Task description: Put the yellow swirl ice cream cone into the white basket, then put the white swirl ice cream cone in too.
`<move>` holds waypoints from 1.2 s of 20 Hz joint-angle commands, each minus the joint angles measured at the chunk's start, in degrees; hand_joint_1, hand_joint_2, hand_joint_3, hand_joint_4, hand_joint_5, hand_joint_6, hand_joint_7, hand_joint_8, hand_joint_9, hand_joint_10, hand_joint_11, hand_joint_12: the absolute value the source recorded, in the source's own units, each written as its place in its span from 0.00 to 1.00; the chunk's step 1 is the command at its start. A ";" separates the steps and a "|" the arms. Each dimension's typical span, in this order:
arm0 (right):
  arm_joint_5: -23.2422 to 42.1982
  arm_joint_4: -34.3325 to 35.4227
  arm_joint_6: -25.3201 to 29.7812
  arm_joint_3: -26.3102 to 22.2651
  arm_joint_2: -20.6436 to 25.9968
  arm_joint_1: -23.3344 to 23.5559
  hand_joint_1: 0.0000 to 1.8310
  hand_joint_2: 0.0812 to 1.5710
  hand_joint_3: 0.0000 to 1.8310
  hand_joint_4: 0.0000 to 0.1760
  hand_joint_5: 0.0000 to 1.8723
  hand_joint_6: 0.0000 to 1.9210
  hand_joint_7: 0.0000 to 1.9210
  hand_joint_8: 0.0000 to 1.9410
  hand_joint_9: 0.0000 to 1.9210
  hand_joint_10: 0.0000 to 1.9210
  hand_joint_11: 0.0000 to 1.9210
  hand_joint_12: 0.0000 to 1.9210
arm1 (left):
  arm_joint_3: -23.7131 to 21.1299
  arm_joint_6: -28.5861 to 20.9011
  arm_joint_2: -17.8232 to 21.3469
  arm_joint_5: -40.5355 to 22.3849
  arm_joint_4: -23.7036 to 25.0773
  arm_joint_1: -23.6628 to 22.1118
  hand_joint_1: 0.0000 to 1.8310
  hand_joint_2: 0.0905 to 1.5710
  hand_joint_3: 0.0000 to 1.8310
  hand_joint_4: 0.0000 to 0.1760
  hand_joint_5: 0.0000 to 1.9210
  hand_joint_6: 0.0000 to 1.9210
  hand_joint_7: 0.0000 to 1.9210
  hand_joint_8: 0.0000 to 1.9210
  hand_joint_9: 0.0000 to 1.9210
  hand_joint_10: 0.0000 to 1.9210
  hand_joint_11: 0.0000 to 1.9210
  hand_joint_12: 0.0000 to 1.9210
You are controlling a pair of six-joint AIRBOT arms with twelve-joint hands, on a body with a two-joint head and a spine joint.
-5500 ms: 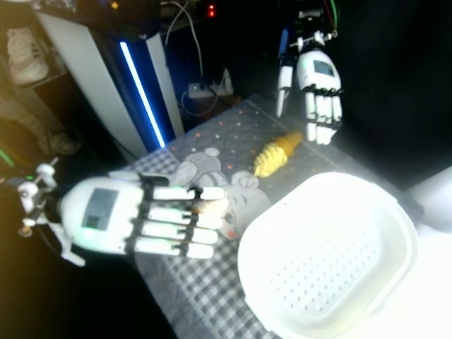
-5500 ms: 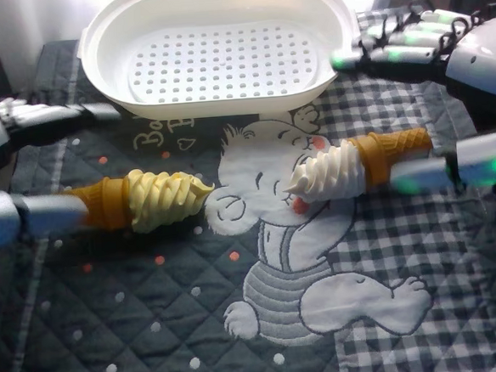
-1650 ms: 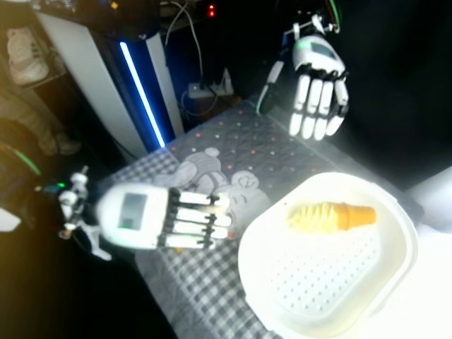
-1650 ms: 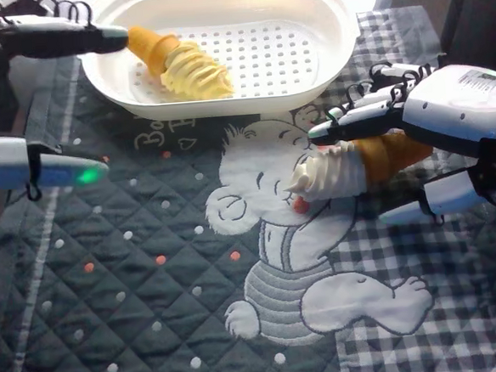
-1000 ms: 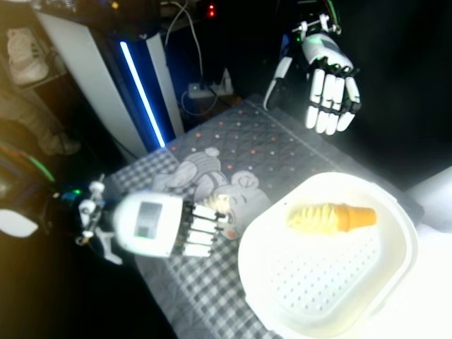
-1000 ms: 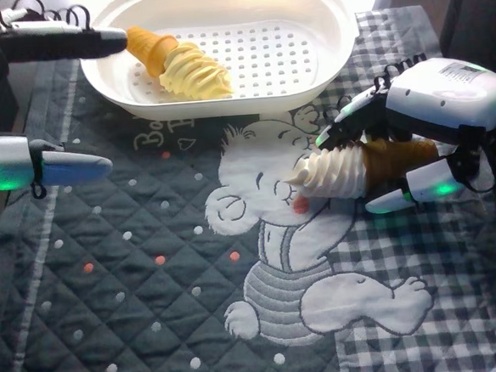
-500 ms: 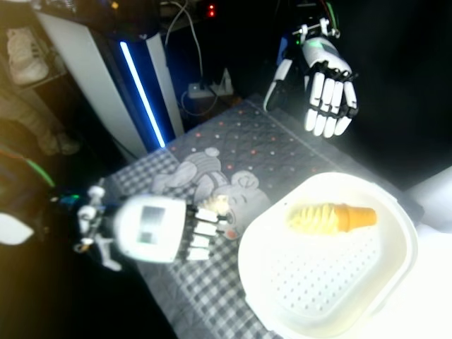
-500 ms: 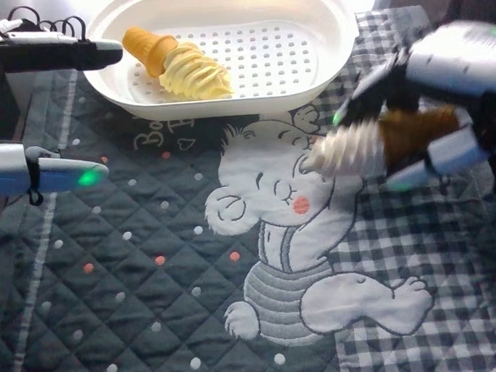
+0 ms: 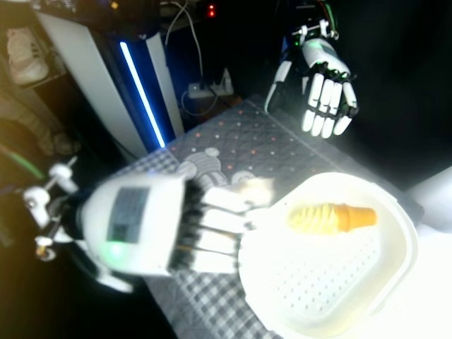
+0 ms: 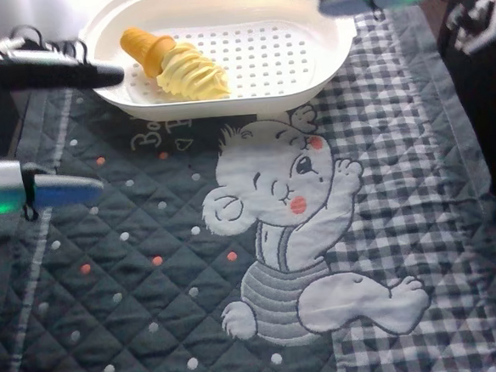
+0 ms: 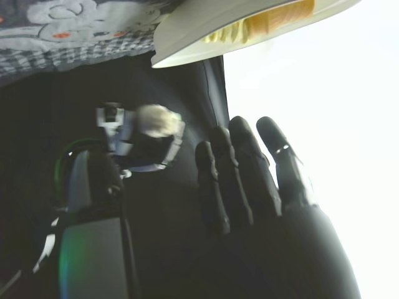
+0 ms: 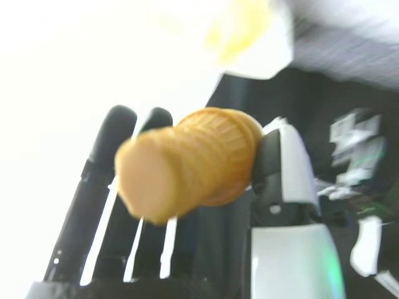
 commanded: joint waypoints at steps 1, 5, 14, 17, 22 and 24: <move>1.43 1.33 0.05 1.12 -1.48 1.08 0.76 0.64 0.00 0.00 0.55 0.44 0.64 0.23 0.60 0.50 0.53 0.56 | -0.04 -0.52 0.15 -7.89 -0.72 -0.41 0.50 0.51 0.00 0.00 0.37 0.00 0.37 0.00 0.34 0.01 0.14 0.44; -9.56 0.29 -2.06 9.17 -10.27 4.13 0.77 0.63 0.00 0.00 0.57 0.44 0.66 0.18 0.61 0.43 0.52 0.43 | -0.12 -0.73 0.09 -8.81 -0.29 -0.45 0.51 0.51 0.00 0.00 0.36 0.00 0.37 0.00 0.34 0.00 0.08 0.52; -21.05 -4.61 0.14 17.81 -18.25 4.46 0.44 0.52 0.00 0.97 0.02 0.00 0.01 0.00 0.01 0.00 0.00 0.06 | 0.70 -1.33 -0.40 -9.20 -0.56 -0.49 0.52 0.53 0.00 0.00 0.36 0.00 0.38 0.00 0.35 0.00 0.07 0.58; -16.17 -5.21 3.97 15.57 -16.54 4.45 0.38 0.51 0.00 1.00 0.00 0.00 0.00 0.00 0.00 0.00 0.00 0.13 | 0.95 -1.36 -0.21 -9.18 -0.85 -0.42 0.53 0.53 0.00 0.00 0.36 0.00 0.37 0.00 0.33 0.00 0.07 0.52; -3.45 -3.04 3.49 1.94 -2.54 4.45 0.42 0.50 0.00 1.00 0.00 0.00 0.00 0.00 0.00 0.00 0.00 0.00 | -0.11 -1.36 2.36 -12.54 -1.27 0.24 0.47 0.54 0.00 0.00 0.35 0.00 0.36 0.00 0.31 0.00 0.06 0.50; 1.75 -0.55 -0.35 -4.85 4.68 4.41 0.39 0.48 0.00 1.00 0.00 0.00 0.00 0.00 0.00 0.00 0.00 0.00 | -1.30 -1.36 4.00 -15.76 -2.04 1.61 0.46 0.53 0.00 0.00 0.34 0.00 0.33 0.00 0.29 0.00 0.03 0.56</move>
